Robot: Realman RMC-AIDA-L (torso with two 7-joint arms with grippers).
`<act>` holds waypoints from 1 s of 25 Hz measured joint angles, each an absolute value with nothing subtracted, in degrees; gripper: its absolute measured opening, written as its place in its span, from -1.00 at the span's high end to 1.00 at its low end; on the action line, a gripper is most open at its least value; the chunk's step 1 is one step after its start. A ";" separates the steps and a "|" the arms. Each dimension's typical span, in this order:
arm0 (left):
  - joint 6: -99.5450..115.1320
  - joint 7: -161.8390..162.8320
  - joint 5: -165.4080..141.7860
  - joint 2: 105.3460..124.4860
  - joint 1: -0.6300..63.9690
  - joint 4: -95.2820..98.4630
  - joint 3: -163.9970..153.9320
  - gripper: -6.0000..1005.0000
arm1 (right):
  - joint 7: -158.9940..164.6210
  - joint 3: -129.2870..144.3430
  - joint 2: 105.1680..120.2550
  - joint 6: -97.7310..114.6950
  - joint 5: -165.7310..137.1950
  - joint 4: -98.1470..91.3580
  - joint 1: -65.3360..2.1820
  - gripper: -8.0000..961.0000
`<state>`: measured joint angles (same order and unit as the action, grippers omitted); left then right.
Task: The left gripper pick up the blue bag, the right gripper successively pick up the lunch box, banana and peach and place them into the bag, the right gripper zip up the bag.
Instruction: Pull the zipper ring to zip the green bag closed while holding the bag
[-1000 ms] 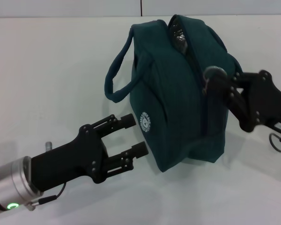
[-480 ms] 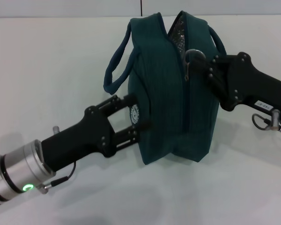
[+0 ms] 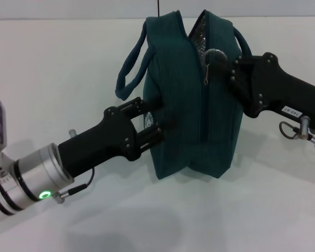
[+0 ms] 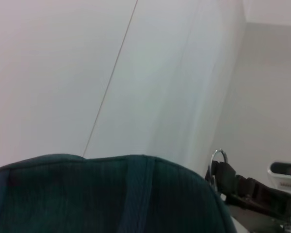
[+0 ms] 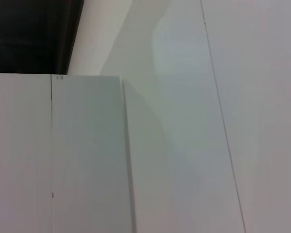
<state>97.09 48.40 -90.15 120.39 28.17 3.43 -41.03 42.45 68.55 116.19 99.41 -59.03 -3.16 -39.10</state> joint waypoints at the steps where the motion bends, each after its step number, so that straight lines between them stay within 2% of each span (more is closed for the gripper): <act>1: 96.60 48.30 -90.04 120.44 28.39 3.43 -41.01 -0.16 | 42.45 68.55 116.19 99.37 -58.96 -3.16 -39.14 0.95; 4: 94.88 47.48 -90.29 120.45 29.56 3.38 -41.20 -0.14 | 42.45 68.55 116.19 99.26 -58.96 -3.16 -39.35 0.95; 9: 94.24 46.33 -91.05 120.44 30.45 3.32 -41.29 0.34 | 42.45 68.55 116.19 99.22 -58.92 -3.17 -39.53 0.95; 15: 94.27 46.33 -91.15 120.32 30.59 3.32 -41.44 0.68 | 42.45 68.55 116.19 99.15 -58.39 -3.17 -39.55 0.95; 25: 94.00 46.60 -91.41 120.14 30.61 3.43 -43.59 0.82 | 42.45 68.57 116.19 101.89 -56.35 -3.14 -38.86 0.95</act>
